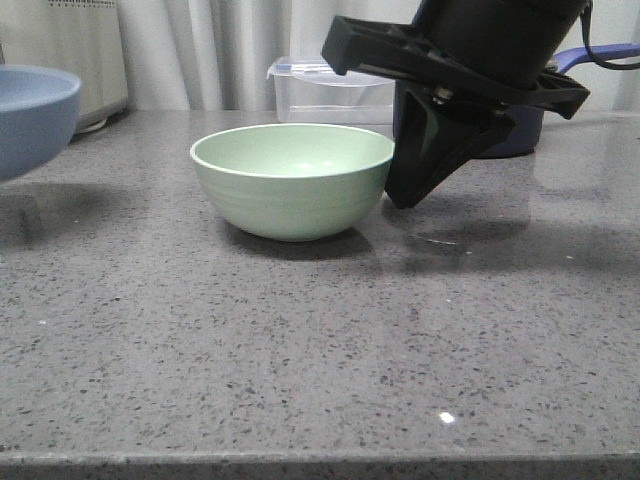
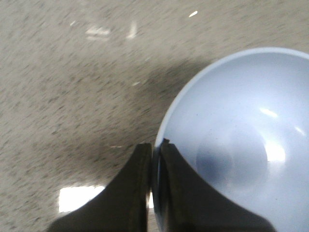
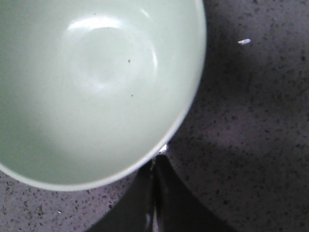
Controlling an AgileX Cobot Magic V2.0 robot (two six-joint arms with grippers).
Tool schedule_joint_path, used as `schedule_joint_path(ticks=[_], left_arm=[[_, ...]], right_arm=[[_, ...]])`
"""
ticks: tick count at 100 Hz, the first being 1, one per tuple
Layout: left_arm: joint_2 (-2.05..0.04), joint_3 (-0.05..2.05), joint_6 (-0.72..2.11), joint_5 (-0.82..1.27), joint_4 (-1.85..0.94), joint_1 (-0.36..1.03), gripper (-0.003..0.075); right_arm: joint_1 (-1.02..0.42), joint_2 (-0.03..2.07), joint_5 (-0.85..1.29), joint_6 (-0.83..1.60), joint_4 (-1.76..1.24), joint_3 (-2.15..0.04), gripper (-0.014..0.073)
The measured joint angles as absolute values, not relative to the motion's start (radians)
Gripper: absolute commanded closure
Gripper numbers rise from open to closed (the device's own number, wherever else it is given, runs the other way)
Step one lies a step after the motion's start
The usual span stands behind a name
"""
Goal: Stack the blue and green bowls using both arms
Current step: 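Lift the blue bowl with the left gripper over the green bowl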
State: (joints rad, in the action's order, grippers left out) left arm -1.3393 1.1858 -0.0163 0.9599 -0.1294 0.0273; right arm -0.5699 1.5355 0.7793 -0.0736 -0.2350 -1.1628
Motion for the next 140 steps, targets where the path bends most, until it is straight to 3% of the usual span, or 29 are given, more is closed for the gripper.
schedule_joint_path(ticks=[76, 140], left_arm=[[-1.643, 1.601, 0.045, 1.092, -0.239, 0.403, 0.0741], [-1.738, 1.627, 0.045, 1.116, -0.256, 0.482, 0.0741]], right_arm=[[-0.570, 1.536, 0.779, -0.074, -0.235, -1.163, 0.0673], [-0.570, 1.536, 0.784, -0.074, -0.235, -1.161, 0.0673]])
